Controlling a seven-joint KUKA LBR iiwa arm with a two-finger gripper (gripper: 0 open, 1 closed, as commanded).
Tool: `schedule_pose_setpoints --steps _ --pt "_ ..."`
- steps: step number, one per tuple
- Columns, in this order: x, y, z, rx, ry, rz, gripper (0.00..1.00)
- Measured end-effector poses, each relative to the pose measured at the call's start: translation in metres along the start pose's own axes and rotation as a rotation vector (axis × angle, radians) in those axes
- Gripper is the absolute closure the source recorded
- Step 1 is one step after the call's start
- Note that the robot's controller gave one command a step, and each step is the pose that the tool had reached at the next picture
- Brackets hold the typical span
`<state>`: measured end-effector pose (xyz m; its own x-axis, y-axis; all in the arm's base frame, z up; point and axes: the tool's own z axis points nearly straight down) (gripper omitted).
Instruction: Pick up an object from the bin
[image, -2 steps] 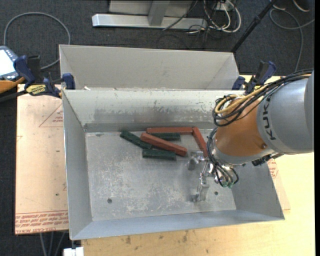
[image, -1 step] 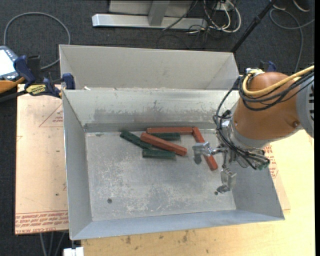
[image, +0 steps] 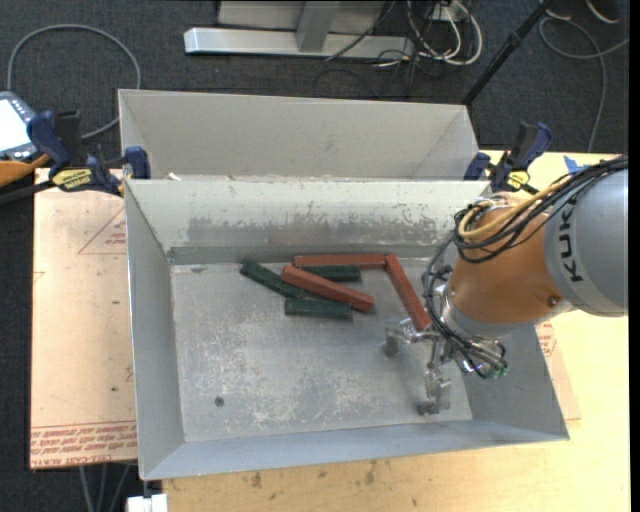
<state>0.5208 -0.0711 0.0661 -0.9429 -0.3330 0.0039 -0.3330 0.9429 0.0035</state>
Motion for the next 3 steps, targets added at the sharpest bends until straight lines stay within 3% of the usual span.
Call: schedule_pose_setpoints --steps 1,2,3 --pt "-0.002 -0.014 -0.081 0.007 -0.013 0.062 0.0" --pt "-0.041 -0.089 -0.011 0.007 -0.011 0.003 0.0" --pt "-0.089 -0.057 -0.022 -0.003 0.007 0.166 0.0"
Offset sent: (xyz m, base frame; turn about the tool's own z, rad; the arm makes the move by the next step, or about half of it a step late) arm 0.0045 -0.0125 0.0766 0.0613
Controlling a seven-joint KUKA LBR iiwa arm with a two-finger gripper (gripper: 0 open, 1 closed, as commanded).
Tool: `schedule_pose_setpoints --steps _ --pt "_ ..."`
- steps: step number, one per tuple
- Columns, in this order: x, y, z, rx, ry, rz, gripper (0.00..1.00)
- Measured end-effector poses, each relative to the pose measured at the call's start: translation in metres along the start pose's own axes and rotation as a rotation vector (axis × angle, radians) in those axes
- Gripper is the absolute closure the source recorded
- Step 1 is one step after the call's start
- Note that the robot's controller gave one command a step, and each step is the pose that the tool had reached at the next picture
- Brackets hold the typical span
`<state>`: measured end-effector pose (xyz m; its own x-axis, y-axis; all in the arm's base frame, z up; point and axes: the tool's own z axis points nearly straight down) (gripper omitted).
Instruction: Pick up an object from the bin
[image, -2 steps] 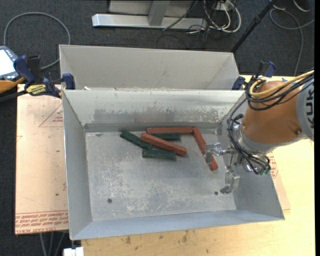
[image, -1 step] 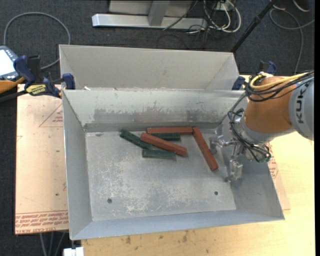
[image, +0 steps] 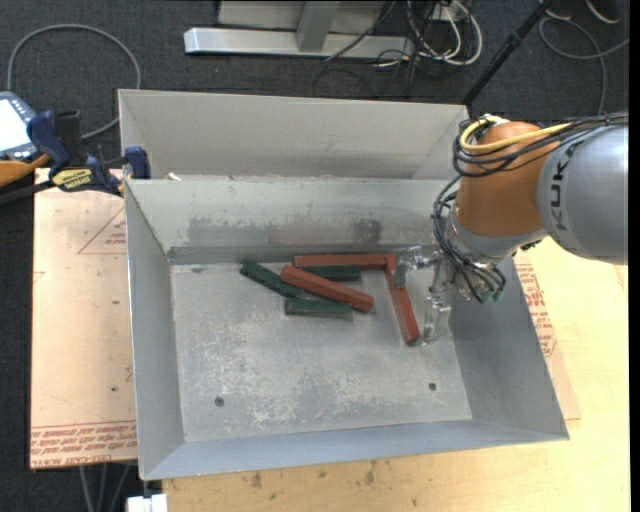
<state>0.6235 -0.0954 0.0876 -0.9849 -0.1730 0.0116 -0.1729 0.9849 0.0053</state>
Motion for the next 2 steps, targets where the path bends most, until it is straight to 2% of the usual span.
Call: schedule_pose_setpoints --steps 1,2 --pt "0.0306 -0.0121 0.0174 0.007 -0.015 -0.228 0.0" --pt "0.0288 -0.0123 0.0151 0.008 -0.021 -0.227 1.0"
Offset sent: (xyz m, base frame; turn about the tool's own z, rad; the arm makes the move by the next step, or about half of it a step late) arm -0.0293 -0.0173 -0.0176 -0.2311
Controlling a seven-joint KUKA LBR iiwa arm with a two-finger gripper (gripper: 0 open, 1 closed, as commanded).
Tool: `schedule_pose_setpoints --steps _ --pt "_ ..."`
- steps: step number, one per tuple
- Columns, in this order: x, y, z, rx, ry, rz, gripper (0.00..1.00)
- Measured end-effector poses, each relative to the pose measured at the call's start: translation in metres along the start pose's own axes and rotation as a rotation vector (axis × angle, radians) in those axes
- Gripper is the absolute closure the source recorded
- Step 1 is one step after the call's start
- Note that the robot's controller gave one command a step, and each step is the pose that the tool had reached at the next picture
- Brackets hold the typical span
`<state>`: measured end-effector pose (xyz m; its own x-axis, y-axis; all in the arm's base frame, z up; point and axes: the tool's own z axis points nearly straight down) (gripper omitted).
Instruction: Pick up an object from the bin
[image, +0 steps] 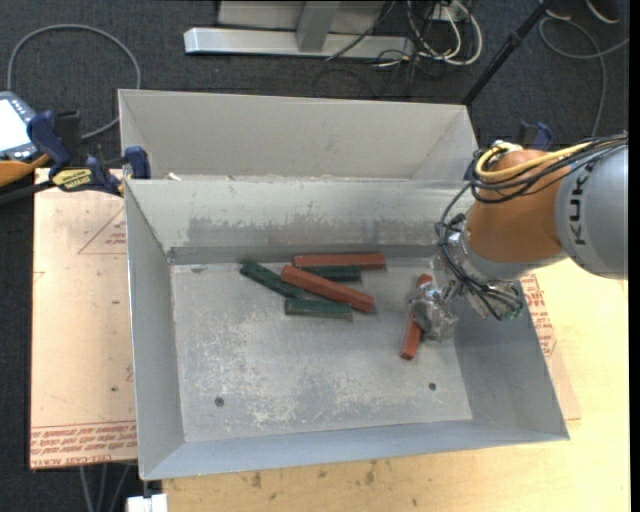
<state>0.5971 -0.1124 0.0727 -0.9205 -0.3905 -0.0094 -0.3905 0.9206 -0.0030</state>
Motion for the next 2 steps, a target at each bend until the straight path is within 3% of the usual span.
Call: schedule_pose_setpoints --steps 1,2 --pt "-0.0443 0.0262 -0.1317 0.002 -0.004 -0.061 1.0" --pt "-0.0414 0.026 -0.1265 -0.003 0.005 -0.058 0.0"
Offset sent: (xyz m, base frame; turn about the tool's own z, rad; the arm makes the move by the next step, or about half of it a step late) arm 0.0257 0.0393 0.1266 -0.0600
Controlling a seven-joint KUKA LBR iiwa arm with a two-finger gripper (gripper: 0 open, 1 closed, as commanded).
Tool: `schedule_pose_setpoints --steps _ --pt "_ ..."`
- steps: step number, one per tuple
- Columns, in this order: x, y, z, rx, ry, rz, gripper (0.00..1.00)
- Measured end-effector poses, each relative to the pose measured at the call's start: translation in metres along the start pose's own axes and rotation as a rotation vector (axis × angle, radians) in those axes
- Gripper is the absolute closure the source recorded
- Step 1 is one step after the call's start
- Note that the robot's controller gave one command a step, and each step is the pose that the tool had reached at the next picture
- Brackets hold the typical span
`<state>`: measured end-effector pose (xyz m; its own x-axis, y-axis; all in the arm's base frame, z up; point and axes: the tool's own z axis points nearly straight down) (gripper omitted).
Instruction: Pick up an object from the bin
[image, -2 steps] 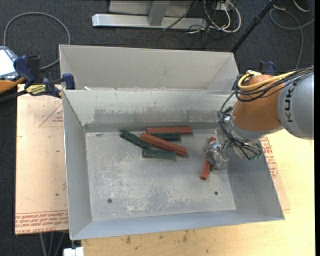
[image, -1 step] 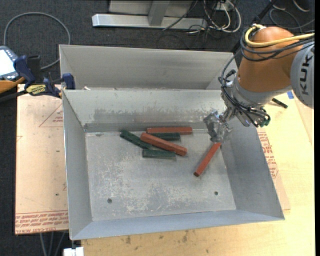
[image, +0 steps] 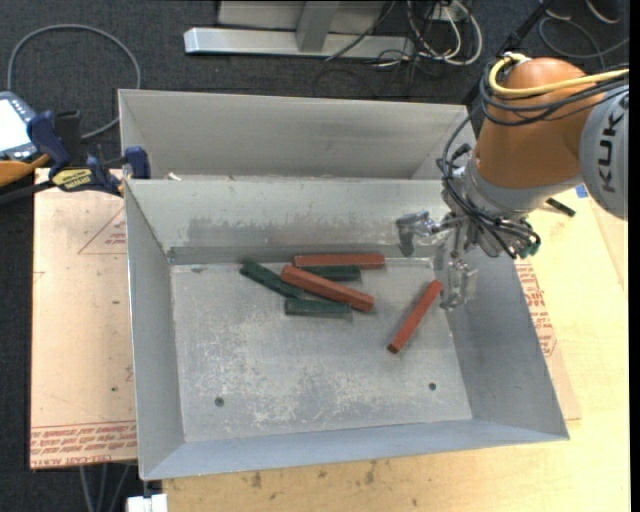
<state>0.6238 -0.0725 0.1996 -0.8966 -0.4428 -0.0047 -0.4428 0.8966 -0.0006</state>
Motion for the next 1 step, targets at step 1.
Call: schedule_pose_setpoints --steps 1 --pt "0.0063 -0.0212 0.1346 -0.005 0.007 -0.098 0.0"
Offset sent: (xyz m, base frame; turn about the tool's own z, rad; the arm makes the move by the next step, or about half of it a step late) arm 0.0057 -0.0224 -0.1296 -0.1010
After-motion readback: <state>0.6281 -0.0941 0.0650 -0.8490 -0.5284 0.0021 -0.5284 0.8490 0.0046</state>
